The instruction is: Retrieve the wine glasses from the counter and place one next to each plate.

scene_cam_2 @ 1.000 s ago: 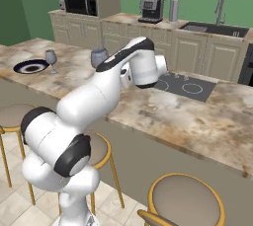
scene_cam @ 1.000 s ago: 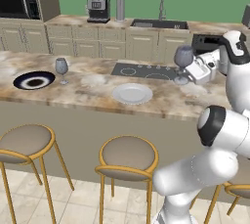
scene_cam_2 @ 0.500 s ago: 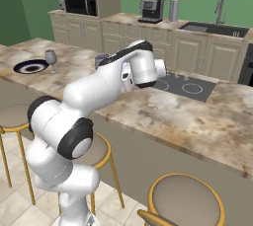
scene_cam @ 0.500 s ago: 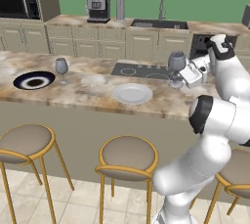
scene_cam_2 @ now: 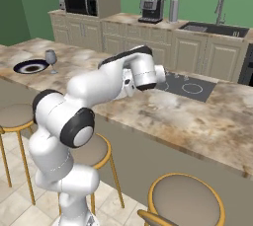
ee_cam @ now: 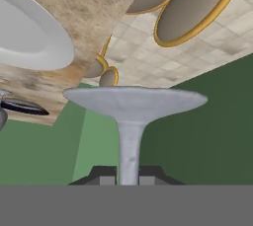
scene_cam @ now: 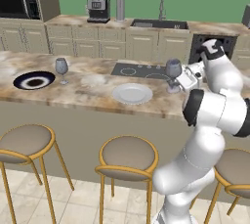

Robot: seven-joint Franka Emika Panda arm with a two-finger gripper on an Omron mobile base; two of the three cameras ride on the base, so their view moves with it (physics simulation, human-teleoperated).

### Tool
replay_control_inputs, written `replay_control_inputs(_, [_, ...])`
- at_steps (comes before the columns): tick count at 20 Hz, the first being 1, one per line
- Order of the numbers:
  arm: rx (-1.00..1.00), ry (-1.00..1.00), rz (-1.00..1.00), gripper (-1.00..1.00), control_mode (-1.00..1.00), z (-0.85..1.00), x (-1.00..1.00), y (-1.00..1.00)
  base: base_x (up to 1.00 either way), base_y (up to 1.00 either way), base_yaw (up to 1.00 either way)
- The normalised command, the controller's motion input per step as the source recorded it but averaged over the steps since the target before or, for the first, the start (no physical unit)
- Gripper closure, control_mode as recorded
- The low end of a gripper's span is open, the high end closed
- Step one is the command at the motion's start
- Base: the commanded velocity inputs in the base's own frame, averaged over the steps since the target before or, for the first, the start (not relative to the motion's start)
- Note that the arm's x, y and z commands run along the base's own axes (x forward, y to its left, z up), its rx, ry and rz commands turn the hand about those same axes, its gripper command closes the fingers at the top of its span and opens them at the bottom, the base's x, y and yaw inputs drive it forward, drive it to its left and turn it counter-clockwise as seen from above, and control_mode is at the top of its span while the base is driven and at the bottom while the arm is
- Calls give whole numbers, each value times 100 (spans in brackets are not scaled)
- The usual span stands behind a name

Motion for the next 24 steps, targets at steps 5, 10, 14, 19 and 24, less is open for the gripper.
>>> replay_control_inputs(5, [0,0,-2,100,-100,-33,12,0,0,0,0])
replay_control_inputs(10, [0,0,-5,100,-100,-25,21,0,0,0,0])
replay_control_inputs(14, [-1,0,-5,100,-100,-22,28,0,0,0,0])
replay_control_inputs(19, [0,0,-4,100,-100,-23,32,0,0,0,0])
replay_control_inputs(24, [0,0,-3,100,-100,-13,30,0,0,0,0])
